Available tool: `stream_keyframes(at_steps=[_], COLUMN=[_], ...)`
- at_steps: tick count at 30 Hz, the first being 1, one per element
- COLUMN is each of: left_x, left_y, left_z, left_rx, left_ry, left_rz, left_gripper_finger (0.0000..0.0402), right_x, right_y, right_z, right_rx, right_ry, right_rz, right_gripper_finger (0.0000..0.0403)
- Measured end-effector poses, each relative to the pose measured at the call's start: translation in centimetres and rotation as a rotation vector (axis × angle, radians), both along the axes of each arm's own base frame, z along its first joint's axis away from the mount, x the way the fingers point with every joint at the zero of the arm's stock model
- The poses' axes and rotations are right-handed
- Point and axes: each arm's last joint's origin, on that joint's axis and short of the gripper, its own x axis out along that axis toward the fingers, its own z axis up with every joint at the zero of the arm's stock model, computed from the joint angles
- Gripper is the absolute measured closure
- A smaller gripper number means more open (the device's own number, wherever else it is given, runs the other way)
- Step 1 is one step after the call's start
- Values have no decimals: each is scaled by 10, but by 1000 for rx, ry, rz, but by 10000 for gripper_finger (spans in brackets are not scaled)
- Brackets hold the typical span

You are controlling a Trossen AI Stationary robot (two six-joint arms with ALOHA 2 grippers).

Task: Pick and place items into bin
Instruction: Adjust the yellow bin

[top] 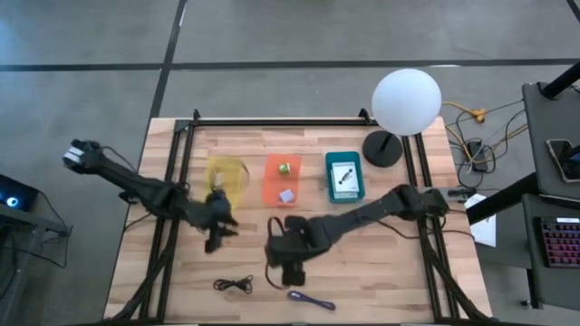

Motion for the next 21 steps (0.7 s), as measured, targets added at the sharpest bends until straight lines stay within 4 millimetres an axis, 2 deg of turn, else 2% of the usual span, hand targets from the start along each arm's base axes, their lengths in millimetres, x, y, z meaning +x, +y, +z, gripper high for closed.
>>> stream_keyframes(at_steps=[1, 3, 7, 9, 11, 16, 21], left_x=[3, 0, -1, 3, 8, 23, 37], left_y=[-4, -2, 9, 12, 21, 48, 57], left_z=[-5, -14, -5, 5, 5, -23, -36], left_rx=[19, 81, 336, 416, 453, 393, 429], left_ry=[70, 244, 346, 332, 375, 594, 631], left_rz=[-10, 95, 395, 470, 488, 464, 396], left_gripper_finger=[276, 276, 276, 279, 287, 312, 320], right_x=[-2, -4, -1, 0, 0, 1, 1], right_y=[5, 10, 7, 6, 7, 6, 6], right_z=[0, -2, -4, -4, -4, -4, -4], right_rx=[-15, -1, 32, 12, 14, 18, 19], right_ry=[0, 2, -7, -25, -40, -53, -54], right_rz=[13, -29, -174, -216, -236, -271, -274], right_gripper_finger=[225, 225, 225, 225, 225, 225, 225])
